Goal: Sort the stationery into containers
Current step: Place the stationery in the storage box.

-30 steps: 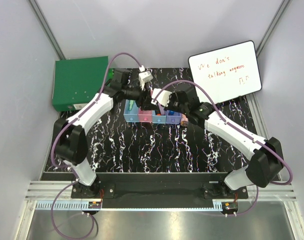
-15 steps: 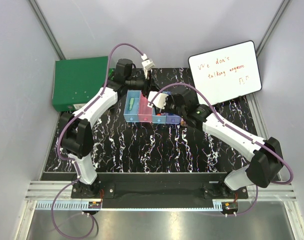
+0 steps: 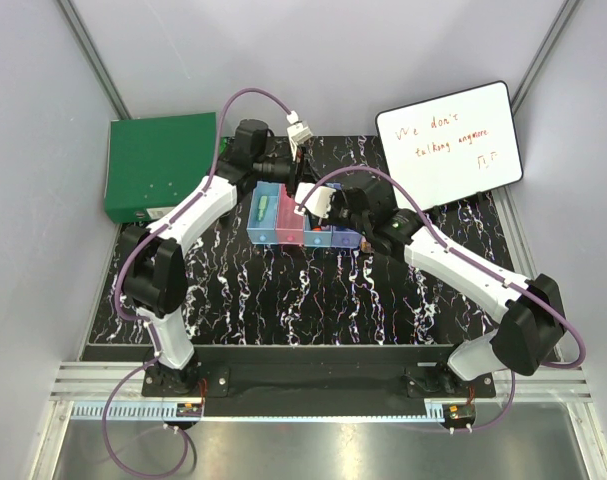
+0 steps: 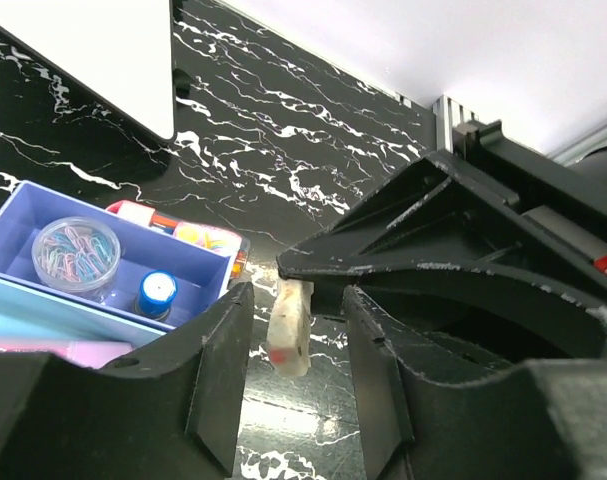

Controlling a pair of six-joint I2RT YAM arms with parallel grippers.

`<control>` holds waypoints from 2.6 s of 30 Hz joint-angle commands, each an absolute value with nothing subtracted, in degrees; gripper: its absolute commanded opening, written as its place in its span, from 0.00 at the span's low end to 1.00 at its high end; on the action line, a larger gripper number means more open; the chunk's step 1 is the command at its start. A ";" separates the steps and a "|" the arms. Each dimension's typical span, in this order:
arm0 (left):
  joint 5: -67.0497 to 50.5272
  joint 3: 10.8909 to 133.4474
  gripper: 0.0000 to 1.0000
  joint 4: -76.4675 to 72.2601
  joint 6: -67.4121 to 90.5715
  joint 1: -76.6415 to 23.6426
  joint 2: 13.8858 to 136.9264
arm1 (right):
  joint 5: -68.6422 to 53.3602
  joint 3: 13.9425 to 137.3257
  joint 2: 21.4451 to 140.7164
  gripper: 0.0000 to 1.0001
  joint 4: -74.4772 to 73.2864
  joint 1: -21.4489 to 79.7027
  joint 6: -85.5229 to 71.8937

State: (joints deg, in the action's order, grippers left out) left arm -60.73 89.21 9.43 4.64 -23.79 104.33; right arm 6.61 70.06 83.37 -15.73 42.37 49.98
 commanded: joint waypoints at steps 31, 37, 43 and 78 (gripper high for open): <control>-44.52 87.18 0.00 16.94 -9.56 -23.56 99.93 | 8.78 69.52 79.89 0.91 -12.66 42.98 46.58; -27.20 86.92 0.00 22.84 -18.01 -20.39 100.45 | 10.99 68.73 78.22 0.91 -12.39 43.07 46.49; -14.44 88.60 0.00 29.18 -26.88 -21.53 104.59 | 11.25 67.15 77.78 0.91 -11.34 42.98 46.85; -11.60 88.86 0.51 29.44 -27.16 -24.61 101.87 | -5.45 76.46 98.61 0.87 -21.71 20.48 18.28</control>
